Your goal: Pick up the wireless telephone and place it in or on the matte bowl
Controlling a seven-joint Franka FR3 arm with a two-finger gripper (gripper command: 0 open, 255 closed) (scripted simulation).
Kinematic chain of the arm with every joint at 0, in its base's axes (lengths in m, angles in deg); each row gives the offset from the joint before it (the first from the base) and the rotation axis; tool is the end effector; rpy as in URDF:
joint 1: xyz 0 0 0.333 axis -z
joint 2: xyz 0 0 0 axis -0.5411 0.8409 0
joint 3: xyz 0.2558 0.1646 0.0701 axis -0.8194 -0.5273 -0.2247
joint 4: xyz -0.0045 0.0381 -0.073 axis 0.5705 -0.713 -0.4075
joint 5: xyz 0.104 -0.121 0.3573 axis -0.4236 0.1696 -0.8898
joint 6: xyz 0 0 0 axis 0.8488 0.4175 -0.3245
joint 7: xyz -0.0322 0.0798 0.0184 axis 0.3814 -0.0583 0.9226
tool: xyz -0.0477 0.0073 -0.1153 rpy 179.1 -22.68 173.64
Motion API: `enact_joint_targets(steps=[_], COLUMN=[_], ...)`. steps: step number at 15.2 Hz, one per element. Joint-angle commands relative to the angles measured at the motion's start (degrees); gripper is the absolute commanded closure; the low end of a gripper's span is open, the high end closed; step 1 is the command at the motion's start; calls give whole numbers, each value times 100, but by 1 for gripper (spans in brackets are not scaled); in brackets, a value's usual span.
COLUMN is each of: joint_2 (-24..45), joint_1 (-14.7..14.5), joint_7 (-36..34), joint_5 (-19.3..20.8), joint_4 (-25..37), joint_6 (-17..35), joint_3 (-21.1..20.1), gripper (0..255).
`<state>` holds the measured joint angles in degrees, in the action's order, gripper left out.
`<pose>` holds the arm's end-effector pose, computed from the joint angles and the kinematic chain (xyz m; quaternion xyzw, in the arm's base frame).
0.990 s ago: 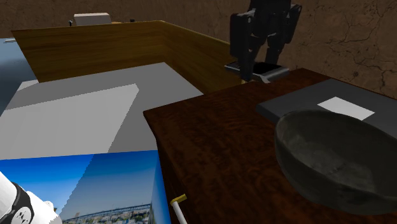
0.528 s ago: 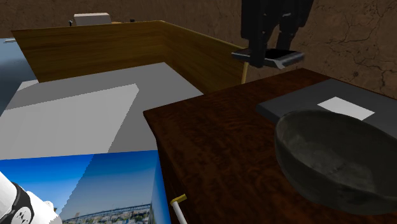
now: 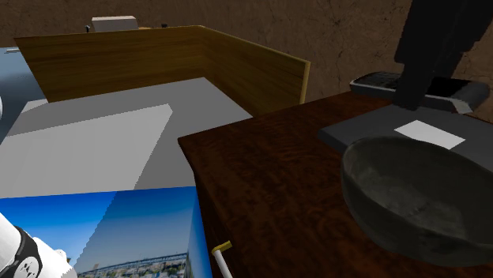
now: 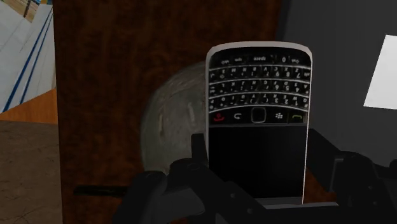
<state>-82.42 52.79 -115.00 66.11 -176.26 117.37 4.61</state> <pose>0.5357 0.0129 0.4867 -0.8770 0.4794 -0.0019 0.0320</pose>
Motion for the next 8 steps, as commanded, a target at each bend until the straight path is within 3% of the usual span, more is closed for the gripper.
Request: enact_joint_targets(steps=[1,3,8], joint_2=[199,366,429], joint_1=[112,178,172], joint_7=[201,309,315], joint_5=[77,133,145], joint_4=[229,424,107], joint_6=[-56,-100,278], joint_3=[118,183,175], gripper=[255,255,255])
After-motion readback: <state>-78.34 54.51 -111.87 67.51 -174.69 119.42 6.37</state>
